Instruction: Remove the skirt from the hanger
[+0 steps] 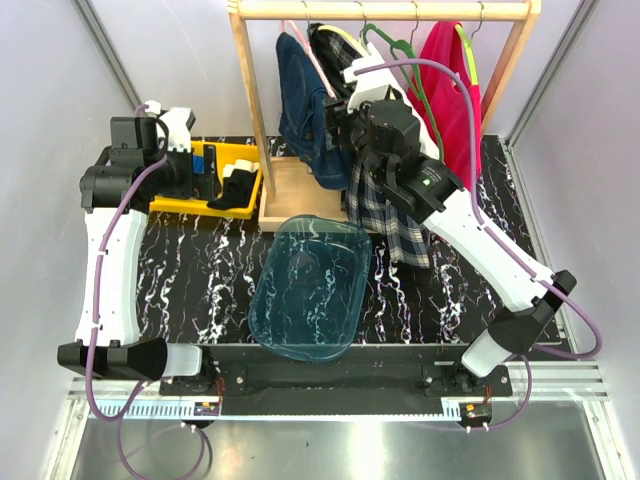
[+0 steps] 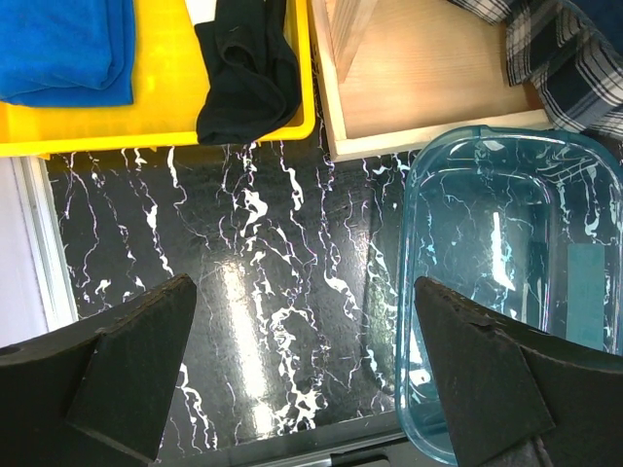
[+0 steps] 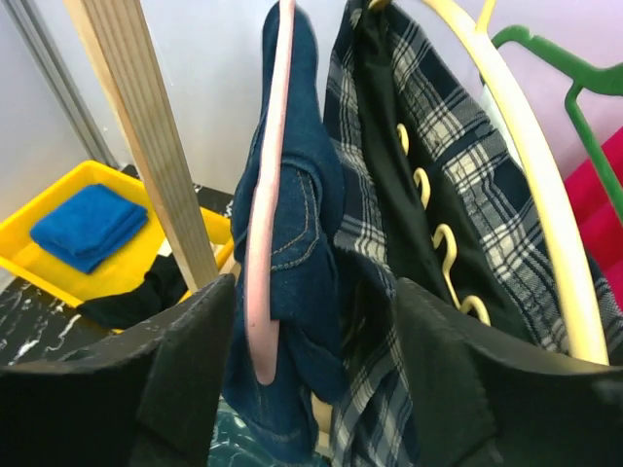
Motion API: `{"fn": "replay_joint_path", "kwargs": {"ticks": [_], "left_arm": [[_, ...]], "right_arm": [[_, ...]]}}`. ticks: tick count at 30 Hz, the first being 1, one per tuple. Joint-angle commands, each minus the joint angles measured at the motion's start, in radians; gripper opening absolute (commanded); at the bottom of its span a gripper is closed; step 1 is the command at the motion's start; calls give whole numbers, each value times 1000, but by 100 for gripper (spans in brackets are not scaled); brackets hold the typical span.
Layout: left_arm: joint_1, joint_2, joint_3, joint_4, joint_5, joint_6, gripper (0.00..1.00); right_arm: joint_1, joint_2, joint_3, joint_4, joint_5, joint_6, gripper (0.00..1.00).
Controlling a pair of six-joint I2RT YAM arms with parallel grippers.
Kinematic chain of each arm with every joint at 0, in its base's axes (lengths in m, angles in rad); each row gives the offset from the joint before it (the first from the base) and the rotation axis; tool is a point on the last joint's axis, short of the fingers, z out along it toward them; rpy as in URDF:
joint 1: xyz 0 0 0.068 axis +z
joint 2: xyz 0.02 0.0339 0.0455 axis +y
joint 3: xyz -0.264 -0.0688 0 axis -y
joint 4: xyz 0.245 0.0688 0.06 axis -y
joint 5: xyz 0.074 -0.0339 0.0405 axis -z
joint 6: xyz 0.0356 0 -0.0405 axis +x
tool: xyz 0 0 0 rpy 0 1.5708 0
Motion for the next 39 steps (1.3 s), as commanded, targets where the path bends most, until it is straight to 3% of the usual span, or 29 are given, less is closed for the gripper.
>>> {"fn": "replay_joint_path", "kwargs": {"ticks": [1, 4, 8, 14, 29, 34, 36, 37, 39], "left_arm": [[5, 10, 32, 29, -5, -23, 99], [5, 12, 41, 29, 0, -29, 99], [5, 4, 36, 29, 6, -27, 99], [5, -7, 21, 28, 2, -19, 99], [5, -20, -62, 48, 9, -27, 99], [7, -59, -97, 48, -8, -10, 99], [7, -72, -108, 52, -21, 2, 99], [7, -85, -123, 55, -25, 5, 99], [7, -95, -135, 62, -37, 13, 99]], "right_arm": [[2, 20, 77, -40, 6, 33, 77], [2, 112, 268, -161, 1, 24, 83], [1, 286, 678, -350, -32, 30, 87], [-73, 427, 902, -369, -112, 97, 86], [-100, 596, 910, -127, -232, 110, 82], [-109, 625, 916, -97, -203, 101, 67], [-114, 633, 919, -91, -209, 105, 56], [-117, 633, 915, -88, -213, 105, 44], [-119, 627, 912, -77, -212, 102, 33]]}}
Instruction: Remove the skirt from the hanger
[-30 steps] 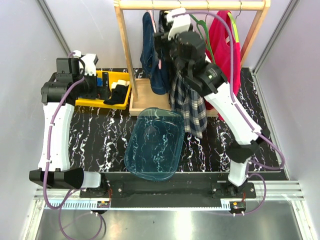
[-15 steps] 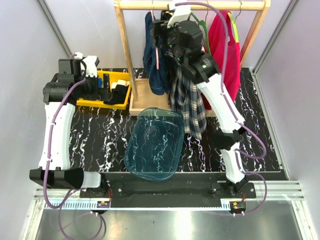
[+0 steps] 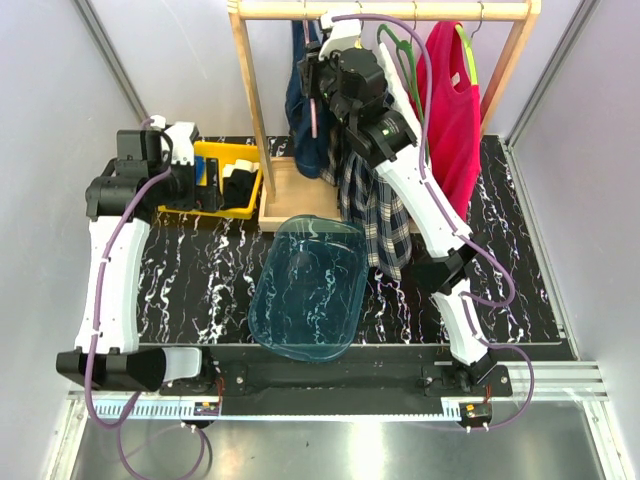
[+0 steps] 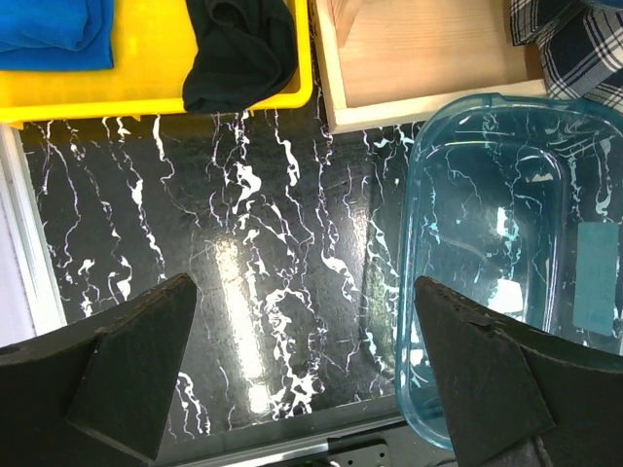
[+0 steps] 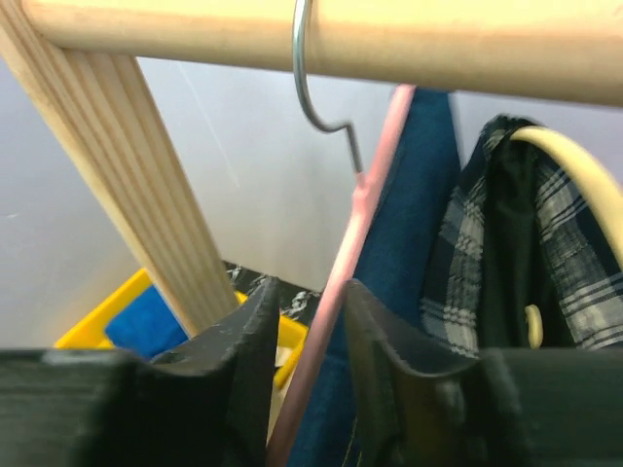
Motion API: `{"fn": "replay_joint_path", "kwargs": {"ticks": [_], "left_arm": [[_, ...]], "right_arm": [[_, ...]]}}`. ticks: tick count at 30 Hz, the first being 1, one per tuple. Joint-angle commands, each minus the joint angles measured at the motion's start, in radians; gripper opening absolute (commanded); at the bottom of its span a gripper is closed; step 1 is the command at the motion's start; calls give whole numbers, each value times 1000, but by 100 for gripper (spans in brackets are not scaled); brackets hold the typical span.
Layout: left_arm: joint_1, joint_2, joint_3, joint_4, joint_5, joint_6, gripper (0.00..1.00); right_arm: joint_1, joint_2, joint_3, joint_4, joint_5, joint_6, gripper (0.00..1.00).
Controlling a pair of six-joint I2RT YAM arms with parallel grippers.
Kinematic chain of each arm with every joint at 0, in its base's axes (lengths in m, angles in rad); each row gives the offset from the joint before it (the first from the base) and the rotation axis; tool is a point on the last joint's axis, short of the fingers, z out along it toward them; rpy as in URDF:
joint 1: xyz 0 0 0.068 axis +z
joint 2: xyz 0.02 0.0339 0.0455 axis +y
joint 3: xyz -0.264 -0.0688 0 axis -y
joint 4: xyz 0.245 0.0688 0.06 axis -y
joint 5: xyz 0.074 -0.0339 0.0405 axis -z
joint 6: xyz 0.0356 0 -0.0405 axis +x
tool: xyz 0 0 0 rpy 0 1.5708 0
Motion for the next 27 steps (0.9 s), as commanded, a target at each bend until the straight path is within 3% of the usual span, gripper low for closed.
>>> {"fn": "replay_joint_path", "kwargs": {"ticks": [1, 5, 7, 14, 27], "left_arm": [[6, -58, -28, 45, -44, 13, 99], [7, -63, -30, 50, -42, 7, 99], [7, -61, -25, 50, -35, 4, 99], [7, -47, -17, 54, -19, -13, 99], [6, -11, 21, 88, 2, -49, 99]], "right_arm": [[-18, -2, 18, 74, -4, -7, 27], [-18, -27, 3, 76, 5, -17, 6], [-18, -37, -20, 74, 14, -18, 0], [-18, -91, -96, 45, -33, -59, 0], [-4, -183, -36, 66, -14, -174, 0]]}}
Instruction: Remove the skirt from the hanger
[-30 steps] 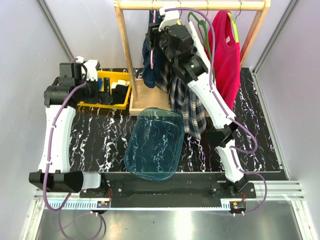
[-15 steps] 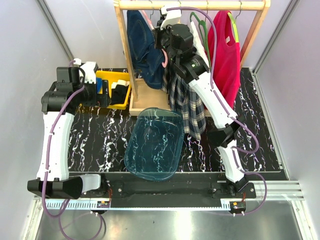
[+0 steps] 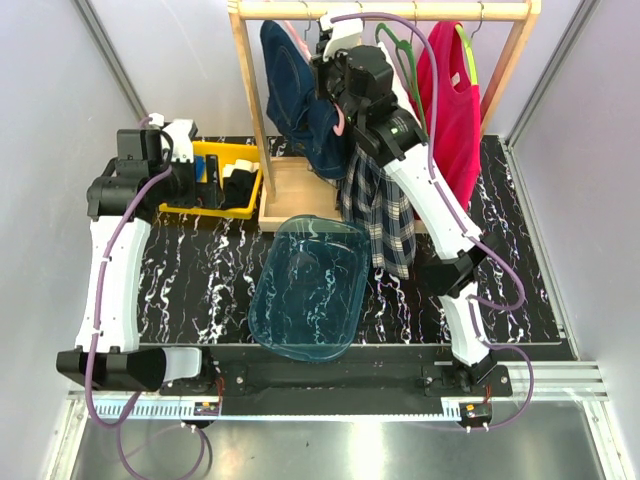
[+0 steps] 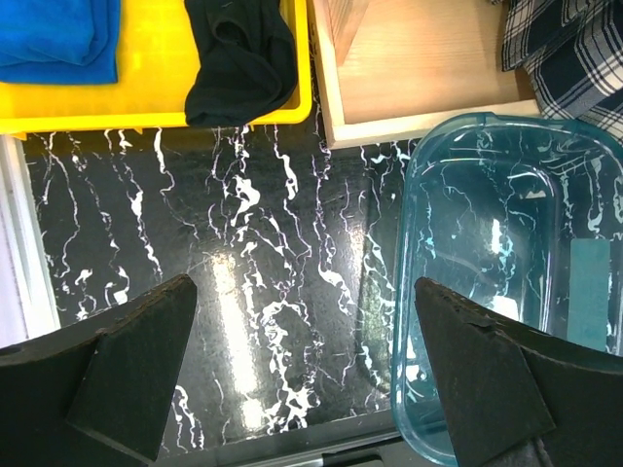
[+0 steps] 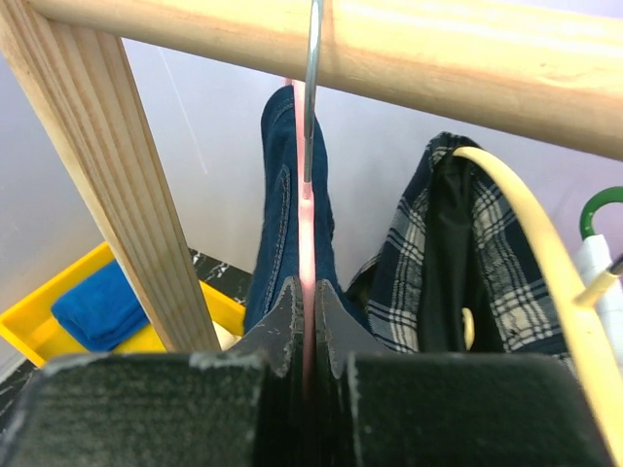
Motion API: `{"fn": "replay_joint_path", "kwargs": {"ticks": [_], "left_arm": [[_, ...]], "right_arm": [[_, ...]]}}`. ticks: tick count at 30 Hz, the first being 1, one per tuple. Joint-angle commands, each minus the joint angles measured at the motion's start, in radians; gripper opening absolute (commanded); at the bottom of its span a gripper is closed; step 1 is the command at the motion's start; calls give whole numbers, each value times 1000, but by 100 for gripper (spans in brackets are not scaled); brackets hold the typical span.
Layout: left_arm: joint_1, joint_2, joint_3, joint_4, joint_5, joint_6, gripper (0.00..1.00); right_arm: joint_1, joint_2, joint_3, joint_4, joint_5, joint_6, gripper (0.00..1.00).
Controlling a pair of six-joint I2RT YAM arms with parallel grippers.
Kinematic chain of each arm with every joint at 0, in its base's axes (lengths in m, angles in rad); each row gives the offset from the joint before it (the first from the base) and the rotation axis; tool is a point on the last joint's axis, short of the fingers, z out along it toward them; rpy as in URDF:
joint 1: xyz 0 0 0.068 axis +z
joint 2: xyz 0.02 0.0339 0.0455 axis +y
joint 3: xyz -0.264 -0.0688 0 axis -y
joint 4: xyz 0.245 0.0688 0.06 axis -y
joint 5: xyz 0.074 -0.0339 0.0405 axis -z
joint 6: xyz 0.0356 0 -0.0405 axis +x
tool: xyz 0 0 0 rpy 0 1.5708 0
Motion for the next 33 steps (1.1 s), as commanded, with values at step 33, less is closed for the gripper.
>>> {"fn": "replay_joint_path", "kwargs": {"ticks": [33], "left_arm": [[7, 48, 206, 30, 233, -20, 99]], "right_arm": [[179, -772, -492, -194, -38, 178, 0]]}}
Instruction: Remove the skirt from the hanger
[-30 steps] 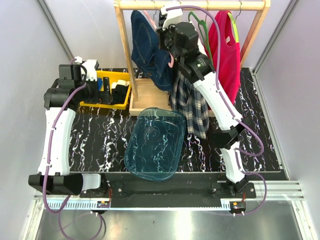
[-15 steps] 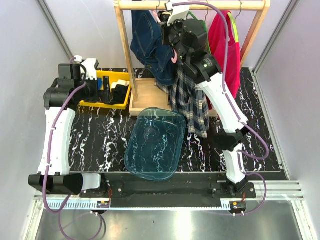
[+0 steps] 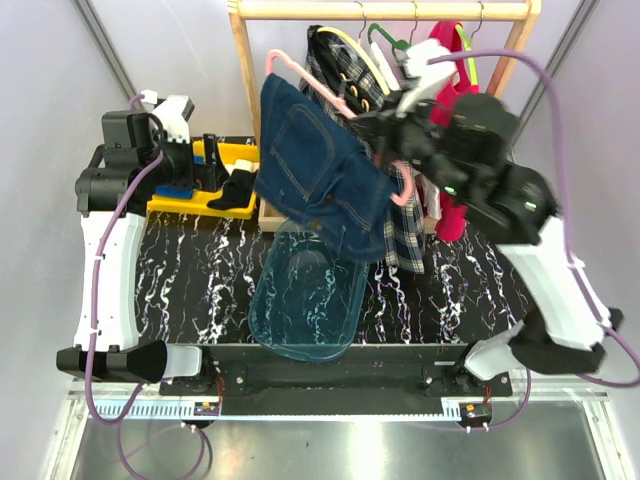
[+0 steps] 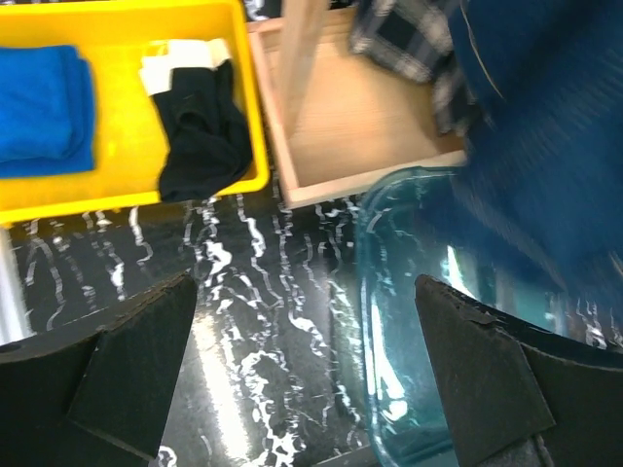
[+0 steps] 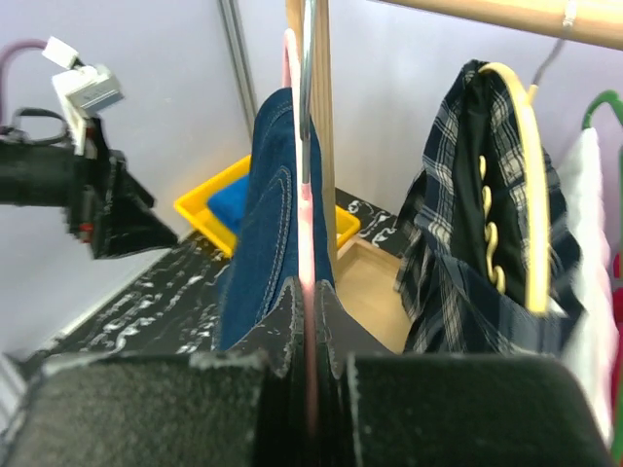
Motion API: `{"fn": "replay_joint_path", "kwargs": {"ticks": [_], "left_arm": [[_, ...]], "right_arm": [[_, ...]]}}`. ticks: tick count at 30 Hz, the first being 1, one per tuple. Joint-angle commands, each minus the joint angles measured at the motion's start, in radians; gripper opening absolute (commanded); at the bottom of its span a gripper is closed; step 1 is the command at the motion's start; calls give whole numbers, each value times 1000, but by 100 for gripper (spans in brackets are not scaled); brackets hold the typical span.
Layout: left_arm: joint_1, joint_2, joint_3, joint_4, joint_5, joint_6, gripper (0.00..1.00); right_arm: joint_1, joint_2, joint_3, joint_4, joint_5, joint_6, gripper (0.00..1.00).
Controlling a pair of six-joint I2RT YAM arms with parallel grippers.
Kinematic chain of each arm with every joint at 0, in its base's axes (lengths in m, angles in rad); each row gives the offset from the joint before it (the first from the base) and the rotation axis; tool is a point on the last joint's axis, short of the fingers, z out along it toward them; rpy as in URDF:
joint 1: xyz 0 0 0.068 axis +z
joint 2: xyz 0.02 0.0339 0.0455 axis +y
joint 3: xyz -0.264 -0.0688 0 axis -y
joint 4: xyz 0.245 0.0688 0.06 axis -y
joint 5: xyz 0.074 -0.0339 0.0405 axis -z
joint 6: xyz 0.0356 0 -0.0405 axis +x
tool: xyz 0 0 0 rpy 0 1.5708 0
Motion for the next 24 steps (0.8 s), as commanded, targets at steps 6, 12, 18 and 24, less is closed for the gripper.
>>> {"fn": "replay_joint_path", "kwargs": {"ticks": [6, 12, 18, 24], "left_arm": [[11, -62, -8, -43, 413, 15, 99], [66, -185, -194, 218, 778, -105, 99], [111, -173, -292, 531, 1008, -358, 99], [177, -196, -464, 948, 1070, -610, 99]], "right_arm": [[-5, -84, 57, 50, -56, 117, 0], [-5, -70, 87, 55, -82, 156, 0], [-5, -62, 126, 44, -114, 191, 0], [-5, -70, 196, 10, -149, 243, 0]]}}
